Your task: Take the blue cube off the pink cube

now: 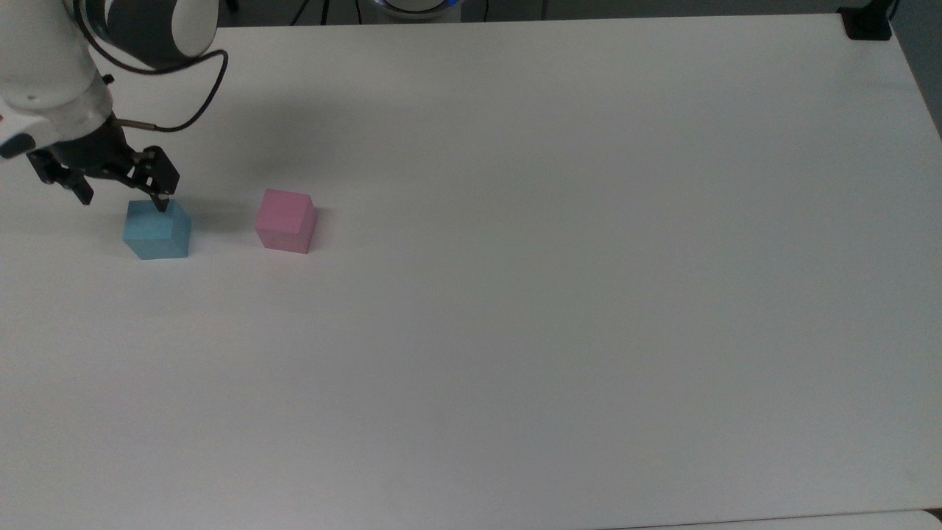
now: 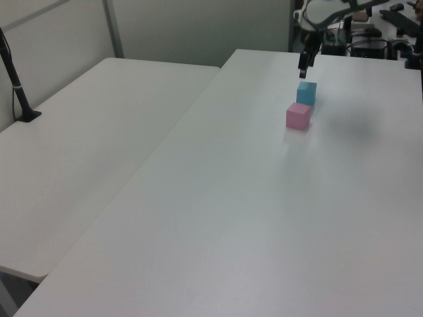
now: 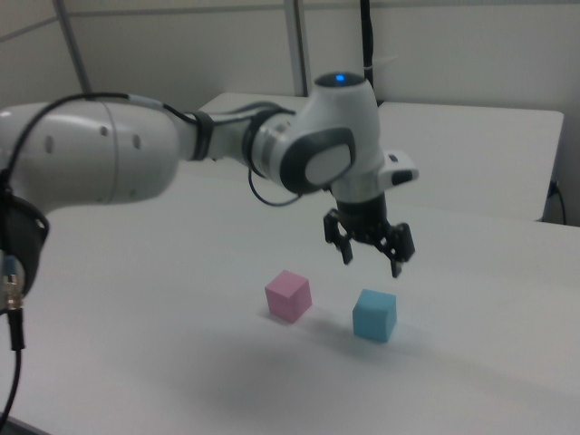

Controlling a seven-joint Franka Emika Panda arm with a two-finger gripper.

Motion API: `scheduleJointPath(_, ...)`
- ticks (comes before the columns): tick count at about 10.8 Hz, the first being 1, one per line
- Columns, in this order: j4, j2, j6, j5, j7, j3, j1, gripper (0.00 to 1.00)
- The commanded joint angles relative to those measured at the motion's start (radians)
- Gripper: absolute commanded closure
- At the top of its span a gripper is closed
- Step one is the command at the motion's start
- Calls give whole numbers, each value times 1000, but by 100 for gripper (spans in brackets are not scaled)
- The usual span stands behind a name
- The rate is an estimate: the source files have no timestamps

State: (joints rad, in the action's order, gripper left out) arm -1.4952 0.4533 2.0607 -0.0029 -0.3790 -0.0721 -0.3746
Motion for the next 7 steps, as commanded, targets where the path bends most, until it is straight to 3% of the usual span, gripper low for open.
scheduleJointPath(1, -33, -189, -187, 8, 113, 47, 11, 0)
scheduleJointPath(3, -28, -333, -371, 9, 201, 63, 41, 0)
scheduleJointPath(5, -34, -444, -528, 6, 302, 55, 127, 0)
scheduleJointPath(7, -40, -513, -646, 4, 382, 0, 257, 0)
